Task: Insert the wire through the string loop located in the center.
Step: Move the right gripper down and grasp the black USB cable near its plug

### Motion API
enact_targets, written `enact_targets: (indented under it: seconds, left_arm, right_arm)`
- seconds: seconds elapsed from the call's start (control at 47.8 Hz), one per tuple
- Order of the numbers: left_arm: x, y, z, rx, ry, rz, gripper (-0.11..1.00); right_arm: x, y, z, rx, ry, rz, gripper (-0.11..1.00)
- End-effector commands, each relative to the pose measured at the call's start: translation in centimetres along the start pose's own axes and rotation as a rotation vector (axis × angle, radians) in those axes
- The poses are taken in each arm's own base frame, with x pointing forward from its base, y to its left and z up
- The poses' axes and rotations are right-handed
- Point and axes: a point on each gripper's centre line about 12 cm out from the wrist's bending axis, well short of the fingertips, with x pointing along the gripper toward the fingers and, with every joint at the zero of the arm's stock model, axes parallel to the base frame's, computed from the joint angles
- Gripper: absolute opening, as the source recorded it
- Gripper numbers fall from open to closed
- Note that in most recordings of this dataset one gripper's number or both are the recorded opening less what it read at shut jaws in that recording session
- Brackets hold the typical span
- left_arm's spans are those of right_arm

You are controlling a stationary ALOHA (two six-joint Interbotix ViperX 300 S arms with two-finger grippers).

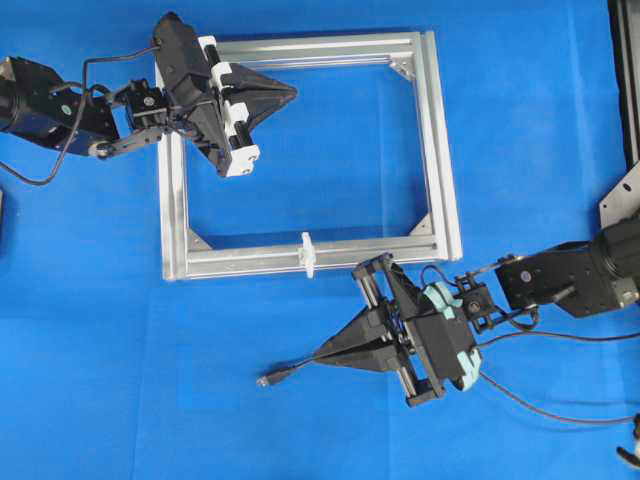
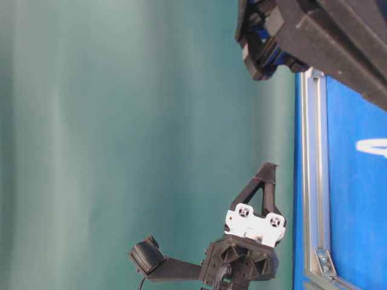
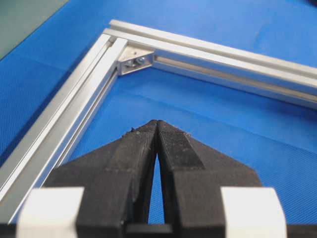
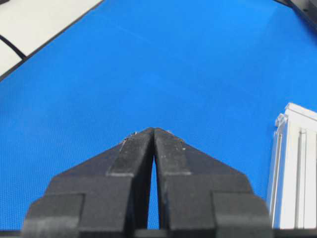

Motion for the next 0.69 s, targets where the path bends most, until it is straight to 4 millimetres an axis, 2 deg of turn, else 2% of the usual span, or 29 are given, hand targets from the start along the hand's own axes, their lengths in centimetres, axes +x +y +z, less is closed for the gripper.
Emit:
enact_targets:
  seconds: [0.0, 0.105, 0.523, 0.586, 0.67]
  left_arm:
    - [-0.29, -1.2, 1.47, 0.029, -0.042, -0.044, 0.0]
    - [-0.41, -1.12, 1.28, 0.028, -0.037, -0.042, 0.0]
    - [-0.49, -0.88, 1.36, 0.027, -0.042, -0.036, 0.0]
    - [-0.52, -0.87, 1.31, 0.027, -0.041, -0.036, 0.0]
    - [-0.52, -0.87, 1.31, 0.027, -0.041, -0.036, 0.0]
  right_arm:
    - [-0.19, 0.13, 1.65, -0.003, -0.048, 0.003, 0.0]
    - [-0.39, 0.25, 1.89, 0.005, -0.052, 0.006, -0.04]
    - [-0.17, 0.02, 1.67, 0.088, -0.025, 0.0, -0.04]
    - [-0.03, -0.04, 1.65, 0.091, -0.025, -0.001, -0.01]
    - [0.17, -0.09, 1.41, 0.098, -0.019, -0.005, 0.1]
